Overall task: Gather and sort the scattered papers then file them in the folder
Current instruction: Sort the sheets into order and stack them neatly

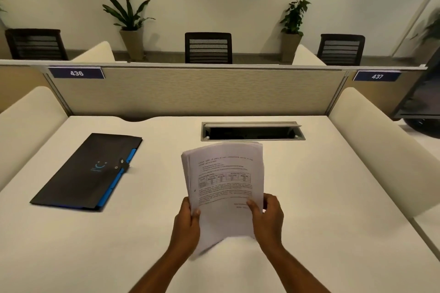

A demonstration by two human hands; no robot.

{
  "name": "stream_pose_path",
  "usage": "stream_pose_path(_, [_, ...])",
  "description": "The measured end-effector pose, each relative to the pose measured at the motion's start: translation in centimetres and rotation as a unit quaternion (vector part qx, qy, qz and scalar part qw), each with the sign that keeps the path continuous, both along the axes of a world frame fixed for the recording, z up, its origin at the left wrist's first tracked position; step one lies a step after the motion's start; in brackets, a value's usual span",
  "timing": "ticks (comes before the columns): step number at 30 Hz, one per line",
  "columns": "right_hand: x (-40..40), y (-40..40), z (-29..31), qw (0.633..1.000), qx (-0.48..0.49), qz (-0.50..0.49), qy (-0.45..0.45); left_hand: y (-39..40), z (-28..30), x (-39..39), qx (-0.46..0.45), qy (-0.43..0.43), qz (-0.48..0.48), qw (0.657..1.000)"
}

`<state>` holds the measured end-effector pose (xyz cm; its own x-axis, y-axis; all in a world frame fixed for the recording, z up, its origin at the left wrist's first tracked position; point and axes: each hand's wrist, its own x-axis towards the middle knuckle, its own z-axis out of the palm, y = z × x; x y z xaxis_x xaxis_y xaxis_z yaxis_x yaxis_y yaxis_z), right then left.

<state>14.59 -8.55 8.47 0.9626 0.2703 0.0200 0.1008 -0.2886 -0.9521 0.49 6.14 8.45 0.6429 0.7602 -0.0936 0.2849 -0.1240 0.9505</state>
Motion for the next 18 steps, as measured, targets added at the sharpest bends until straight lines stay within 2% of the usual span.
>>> stream_pose_path(7, [1.1, -2.6, -2.3, 0.993, -0.083, 0.059, 0.052, 0.9, -2.1, -1.7, -0.096, 0.028, 0.067, 0.993])
stream_pose_path(12, [1.5, -4.7, -5.2, 0.975, -0.161, 0.086, 0.123, 0.7, -5.4, -3.3, -0.173, 0.128, 0.064, 0.974])
stream_pose_path(18, [3.3, -6.7, -6.2, 0.975, -0.173, 0.023, 0.139, 1.1, -6.0, -4.0, -0.168, 0.144, 0.100, 0.970])
